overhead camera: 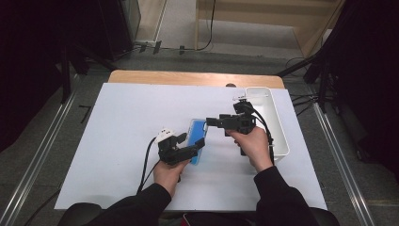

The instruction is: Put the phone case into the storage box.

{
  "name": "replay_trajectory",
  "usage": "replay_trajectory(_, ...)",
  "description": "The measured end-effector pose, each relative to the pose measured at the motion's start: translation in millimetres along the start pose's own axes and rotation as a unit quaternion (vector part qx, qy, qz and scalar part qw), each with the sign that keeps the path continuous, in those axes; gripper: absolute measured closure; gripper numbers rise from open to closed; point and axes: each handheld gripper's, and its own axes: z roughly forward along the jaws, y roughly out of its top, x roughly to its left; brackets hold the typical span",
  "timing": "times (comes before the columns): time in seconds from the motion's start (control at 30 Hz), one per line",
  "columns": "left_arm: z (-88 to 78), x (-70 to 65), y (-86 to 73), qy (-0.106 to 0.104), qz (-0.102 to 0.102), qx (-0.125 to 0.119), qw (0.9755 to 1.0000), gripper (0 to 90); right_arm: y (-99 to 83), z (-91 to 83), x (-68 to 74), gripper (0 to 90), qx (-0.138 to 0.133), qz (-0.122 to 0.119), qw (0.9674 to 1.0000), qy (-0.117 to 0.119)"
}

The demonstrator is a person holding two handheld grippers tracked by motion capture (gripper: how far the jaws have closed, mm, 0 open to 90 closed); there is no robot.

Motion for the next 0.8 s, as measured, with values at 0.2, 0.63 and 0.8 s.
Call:
replay_trajectory(0.2,1.0,-0.5,-0.7,0.003,0.001,-0.002,1.0000,15.9,2.0,8.0,-2.6,23.4,0.004,0.002,1.0000,0.006)
replay_trajectory(0.63,4.1,0.5,-0.3,0.002,0.007,-0.002,1.0000,15.9,2.9,19.3,-0.4,25.2,0.012,0.010,0.9998,0.012)
replay_trajectory(0.8,5.3,-0.9,-1.6,0.003,0.011,-0.001,0.9999,15.9,4.7,20.9,-0.5,29.0,0.016,0.013,0.9997,0.012)
